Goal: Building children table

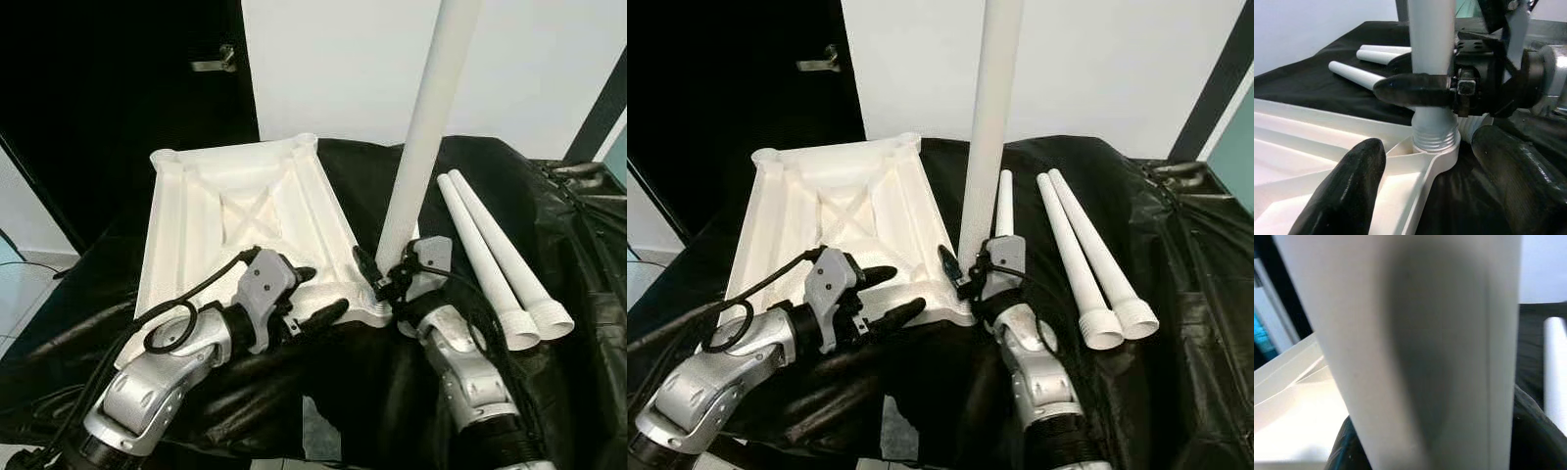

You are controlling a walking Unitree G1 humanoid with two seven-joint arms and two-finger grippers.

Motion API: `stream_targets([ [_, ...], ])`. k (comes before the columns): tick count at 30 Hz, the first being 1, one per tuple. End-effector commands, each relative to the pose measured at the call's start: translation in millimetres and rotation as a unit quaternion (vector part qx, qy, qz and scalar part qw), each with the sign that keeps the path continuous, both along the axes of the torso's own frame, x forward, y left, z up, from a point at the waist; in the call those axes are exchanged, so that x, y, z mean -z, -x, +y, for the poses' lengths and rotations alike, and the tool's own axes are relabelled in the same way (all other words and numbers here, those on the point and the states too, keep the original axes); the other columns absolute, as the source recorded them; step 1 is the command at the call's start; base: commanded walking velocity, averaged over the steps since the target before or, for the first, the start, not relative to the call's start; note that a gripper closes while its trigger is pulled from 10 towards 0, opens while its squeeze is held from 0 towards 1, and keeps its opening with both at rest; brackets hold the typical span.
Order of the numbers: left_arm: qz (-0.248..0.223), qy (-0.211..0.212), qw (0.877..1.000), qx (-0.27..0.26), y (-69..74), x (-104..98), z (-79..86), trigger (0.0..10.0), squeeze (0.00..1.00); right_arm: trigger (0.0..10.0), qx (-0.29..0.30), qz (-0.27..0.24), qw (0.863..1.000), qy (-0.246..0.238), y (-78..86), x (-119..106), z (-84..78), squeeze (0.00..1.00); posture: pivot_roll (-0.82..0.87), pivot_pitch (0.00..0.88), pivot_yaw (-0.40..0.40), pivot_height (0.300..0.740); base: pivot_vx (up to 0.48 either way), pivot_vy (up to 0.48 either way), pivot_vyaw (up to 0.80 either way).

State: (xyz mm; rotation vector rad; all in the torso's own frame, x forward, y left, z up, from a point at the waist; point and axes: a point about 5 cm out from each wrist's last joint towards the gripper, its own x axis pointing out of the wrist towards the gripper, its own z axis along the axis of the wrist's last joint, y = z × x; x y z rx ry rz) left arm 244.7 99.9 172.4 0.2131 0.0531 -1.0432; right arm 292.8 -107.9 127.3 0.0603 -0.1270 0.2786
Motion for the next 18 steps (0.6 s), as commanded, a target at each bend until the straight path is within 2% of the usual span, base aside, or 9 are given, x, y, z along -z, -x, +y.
stream_targets([
  [1, -0.007, -0.002, 1.0, -0.002, -2.6, -1, 1.2, 10.0, 0.0, 10.0, 0.049, 0.06, 0.997, -0.006, 5.6, 24, -7.8, 0.0, 0.11, 0.0, 0.013, 0.74, 0.0, 0.0, 0.0],
  [4, -0.008, 0.0, 1.0, -0.002, -2.7, -1, 0.2, 10.0, 0.0, 10.0, 0.036, 0.067, 0.997, -0.006, 8.0, 25, 0.5, 0.0, 0.11, 0.0, 0.014, 0.74, 0.0, 0.0, 0.0],
  [6, -0.008, 0.0, 1.0, -0.002, -2.7, -1, 0.2, 10.0, 0.0, 10.0, 0.036, 0.067, 0.997, -0.006, 8.0, 25, 0.5, 0.0, 0.11, 0.0, 0.014, 0.74, 0.0, 0.0, 0.0],
  [10, -0.01, 0.001, 1.0, 0.003, -3.2, -2, -1.9, 10.0, 0.0, 10.0, 0.001, 0.04, 0.999, 0.014, 10.1, 18, 9.6, 0.0, 0.11, 0.0, 0.008, 0.74, 0.0, 0.0, 0.0],
  [11, -0.01, 0.001, 1.0, 0.004, -3.3, -2, -2.0, 10.0, 0.0, 10.0, 0.0, 0.038, 0.999, 0.016, 10.0, 17, 9.3, 0.64, 0.11, 0.0, 0.008, 0.74, 0.0, 0.0, 0.0],
  [12, -0.011, 0.002, 1.0, 0.004, -3.6, -2, -2.2, 10.0, 0.0, 10.0, -0.01, 0.036, 0.999, 0.012, 9.8, 16, 8.9, 1.0, 0.11, 0.0, 0.005, 0.74, 0.0, 0.0, 0.0],
  [18, -0.013, 0.004, 1.0, 0.008, -3.5, -2, -3.5, 10.0, 0.0, 10.0, -0.039, 0.023, 0.999, 0.007, 11.9, 10, 9.3, 1.0, 0.1, 0.0, -0.005, 0.74, 0.0, 0.0, 0.0],
])
